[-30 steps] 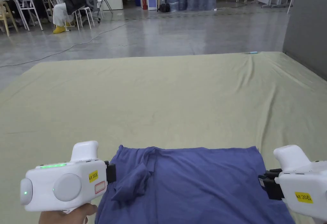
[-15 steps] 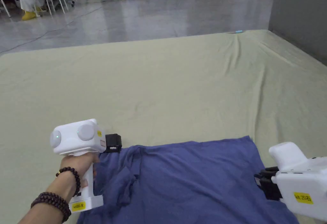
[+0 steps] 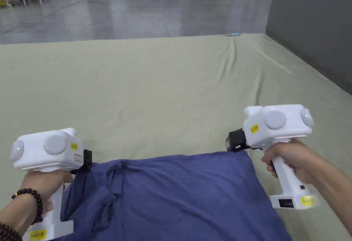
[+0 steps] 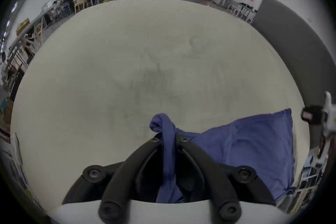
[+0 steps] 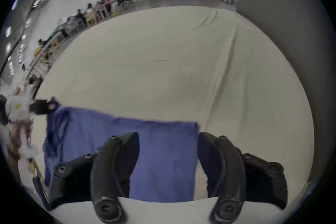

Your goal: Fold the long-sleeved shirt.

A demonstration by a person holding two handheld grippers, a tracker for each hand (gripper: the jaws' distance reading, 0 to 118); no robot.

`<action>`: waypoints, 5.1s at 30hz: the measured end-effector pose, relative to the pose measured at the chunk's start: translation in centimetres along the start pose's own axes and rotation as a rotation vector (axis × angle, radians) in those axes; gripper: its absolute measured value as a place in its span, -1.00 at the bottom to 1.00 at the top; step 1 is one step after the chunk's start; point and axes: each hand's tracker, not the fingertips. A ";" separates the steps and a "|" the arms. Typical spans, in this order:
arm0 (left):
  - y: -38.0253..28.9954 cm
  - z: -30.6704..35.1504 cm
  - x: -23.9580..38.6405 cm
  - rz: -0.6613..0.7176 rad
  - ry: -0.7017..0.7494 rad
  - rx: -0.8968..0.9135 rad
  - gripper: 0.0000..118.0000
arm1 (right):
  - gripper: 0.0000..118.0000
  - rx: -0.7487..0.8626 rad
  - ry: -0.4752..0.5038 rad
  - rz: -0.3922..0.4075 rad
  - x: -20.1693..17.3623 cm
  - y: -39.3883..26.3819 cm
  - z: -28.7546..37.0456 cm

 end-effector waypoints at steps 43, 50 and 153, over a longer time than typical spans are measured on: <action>-22.1 20.3 -0.6 -0.068 -0.060 0.092 -0.94 | -1.00 0.064 0.102 0.202 0.2 -23.0 18.0; -25.6 16.2 -0.7 -0.058 -0.033 -0.034 -0.94 | -1.00 -0.119 0.029 0.293 0.1 -26.6 12.4; -17.8 15.9 8.9 0.160 -0.513 0.058 -1.00 | -1.00 0.150 0.168 0.229 -3.4 -25.4 22.0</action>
